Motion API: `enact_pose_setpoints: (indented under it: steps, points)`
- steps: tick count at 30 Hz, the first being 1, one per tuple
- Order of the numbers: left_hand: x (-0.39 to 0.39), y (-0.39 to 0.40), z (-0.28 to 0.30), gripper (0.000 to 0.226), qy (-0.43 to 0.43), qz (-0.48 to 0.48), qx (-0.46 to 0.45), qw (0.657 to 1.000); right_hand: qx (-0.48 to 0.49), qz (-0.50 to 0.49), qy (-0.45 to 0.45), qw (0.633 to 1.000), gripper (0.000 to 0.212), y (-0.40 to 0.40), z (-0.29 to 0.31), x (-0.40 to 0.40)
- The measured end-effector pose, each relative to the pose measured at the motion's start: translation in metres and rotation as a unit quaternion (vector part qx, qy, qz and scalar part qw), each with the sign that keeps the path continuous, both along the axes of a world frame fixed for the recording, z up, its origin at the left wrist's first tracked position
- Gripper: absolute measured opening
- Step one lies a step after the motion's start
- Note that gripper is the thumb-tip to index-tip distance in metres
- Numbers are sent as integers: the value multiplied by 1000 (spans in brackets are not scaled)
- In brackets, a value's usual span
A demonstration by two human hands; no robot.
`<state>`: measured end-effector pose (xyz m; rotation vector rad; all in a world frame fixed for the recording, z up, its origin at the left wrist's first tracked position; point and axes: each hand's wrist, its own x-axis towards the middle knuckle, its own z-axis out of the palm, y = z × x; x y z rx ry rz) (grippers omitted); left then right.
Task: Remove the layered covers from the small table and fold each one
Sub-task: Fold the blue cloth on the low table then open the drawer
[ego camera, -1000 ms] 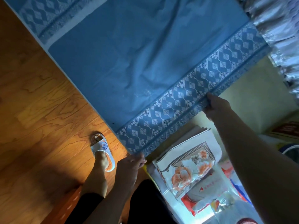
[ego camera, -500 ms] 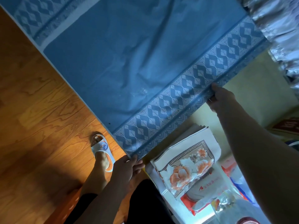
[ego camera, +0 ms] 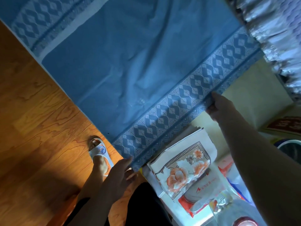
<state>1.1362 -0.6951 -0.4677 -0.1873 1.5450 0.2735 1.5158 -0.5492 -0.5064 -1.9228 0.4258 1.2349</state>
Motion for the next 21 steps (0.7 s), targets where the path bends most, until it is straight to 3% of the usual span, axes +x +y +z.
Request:
enact_pose_setpoints:
  steps: [4,7,9,11,13,14,16,18,20,21]
  points:
    - [9,28,-4,9,78,66,36,994,-32,51,-48,997,13,2,4,0]
    - [1,34,-17,12,121,14,67,990,-26,41,-47,998,14,2,0,0]
    - [-5,39,-21,13,143,-56,63,986,-51,51,-91,993,12,4,3,-2]
    - [-10,45,-23,17,157,-152,38,975,-136,143,-248,949,19,4,9,-14]
    - [-16,52,-20,43,140,-300,-15,943,-107,274,-442,847,33,1,16,-46]
    - [-20,56,-17,58,119,-398,-46,908,-44,346,-484,802,38,1,19,-69]
    - [-33,66,-17,64,135,-617,-1,775,41,491,-464,736,47,5,17,-118]
    - [-43,88,-22,41,267,-723,235,592,53,575,-434,691,54,12,7,-161]
    - [-37,128,-24,29,325,-694,472,436,57,581,-433,687,59,17,-4,-204]
    - [-31,154,-31,36,312,-683,545,373,51,575,-435,691,62,16,-8,-226]
